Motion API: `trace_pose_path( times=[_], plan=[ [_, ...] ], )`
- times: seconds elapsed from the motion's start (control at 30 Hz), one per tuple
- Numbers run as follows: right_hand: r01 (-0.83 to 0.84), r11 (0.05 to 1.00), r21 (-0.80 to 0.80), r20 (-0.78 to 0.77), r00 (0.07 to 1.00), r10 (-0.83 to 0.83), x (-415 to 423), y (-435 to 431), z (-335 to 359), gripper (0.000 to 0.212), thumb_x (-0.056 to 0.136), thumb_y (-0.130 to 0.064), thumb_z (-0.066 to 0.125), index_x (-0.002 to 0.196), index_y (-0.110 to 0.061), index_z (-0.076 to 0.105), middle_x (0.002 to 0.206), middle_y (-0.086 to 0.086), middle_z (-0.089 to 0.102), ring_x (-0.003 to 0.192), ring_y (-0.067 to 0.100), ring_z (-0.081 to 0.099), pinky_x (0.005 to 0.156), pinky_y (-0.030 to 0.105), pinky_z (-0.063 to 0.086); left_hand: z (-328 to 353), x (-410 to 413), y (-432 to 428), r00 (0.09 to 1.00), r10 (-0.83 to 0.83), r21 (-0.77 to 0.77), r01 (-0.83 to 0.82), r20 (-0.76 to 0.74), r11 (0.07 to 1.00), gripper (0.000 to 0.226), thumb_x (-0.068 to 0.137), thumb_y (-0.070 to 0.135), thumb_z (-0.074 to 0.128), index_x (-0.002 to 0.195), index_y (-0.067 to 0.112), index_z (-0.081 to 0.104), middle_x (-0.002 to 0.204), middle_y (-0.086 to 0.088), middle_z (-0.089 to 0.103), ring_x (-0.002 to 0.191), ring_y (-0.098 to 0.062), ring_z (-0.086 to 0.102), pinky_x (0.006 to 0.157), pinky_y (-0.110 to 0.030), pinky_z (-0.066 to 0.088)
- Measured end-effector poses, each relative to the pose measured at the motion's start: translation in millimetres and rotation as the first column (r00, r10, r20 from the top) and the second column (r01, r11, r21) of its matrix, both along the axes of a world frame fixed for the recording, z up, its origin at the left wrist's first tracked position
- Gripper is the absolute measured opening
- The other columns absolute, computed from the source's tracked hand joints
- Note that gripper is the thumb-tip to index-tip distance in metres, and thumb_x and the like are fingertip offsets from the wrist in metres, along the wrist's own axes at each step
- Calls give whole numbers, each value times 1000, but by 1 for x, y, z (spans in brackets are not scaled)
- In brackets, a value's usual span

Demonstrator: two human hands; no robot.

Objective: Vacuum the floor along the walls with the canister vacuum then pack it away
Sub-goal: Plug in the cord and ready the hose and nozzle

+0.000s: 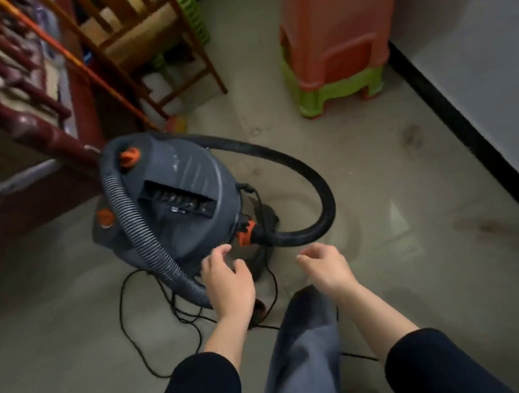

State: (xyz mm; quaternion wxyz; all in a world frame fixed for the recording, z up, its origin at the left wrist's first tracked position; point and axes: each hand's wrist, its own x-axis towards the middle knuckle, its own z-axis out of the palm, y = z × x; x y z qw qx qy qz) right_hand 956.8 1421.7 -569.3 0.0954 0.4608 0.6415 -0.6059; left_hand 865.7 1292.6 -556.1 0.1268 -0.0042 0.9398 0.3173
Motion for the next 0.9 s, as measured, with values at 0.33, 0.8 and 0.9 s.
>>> trace_pose_path(
  times=[0.33,0.8,0.9],
  plan=[
    [-535,841,85,-36,842,539,-181,25,47,30,96,-23,51,122,-15,63,116,7,67,109,24,62,92,31,49,-4,-125,-29,785,619,-205,-603,21,771,58,81,20,73,127,-1,46,128,-26,50,121,-44,44,96,-57,39],
    [-709,690,-146,-250,702,667,-272,20,139,41,76,-5,48,113,-9,66,114,13,67,102,19,58,84,34,48,159,-215,7,977,191,179,-206,98,962,29,61,37,70,80,26,50,65,0,61,59,-28,64,60,-48,54],
    [-643,711,-283,-277,765,582,-264,39,149,48,59,-2,43,101,-2,67,102,20,70,86,19,60,66,31,42,182,-234,48,965,-30,321,-58,262,945,37,73,23,77,103,14,58,66,1,63,51,-17,61,55,-36,51]
  ],
)
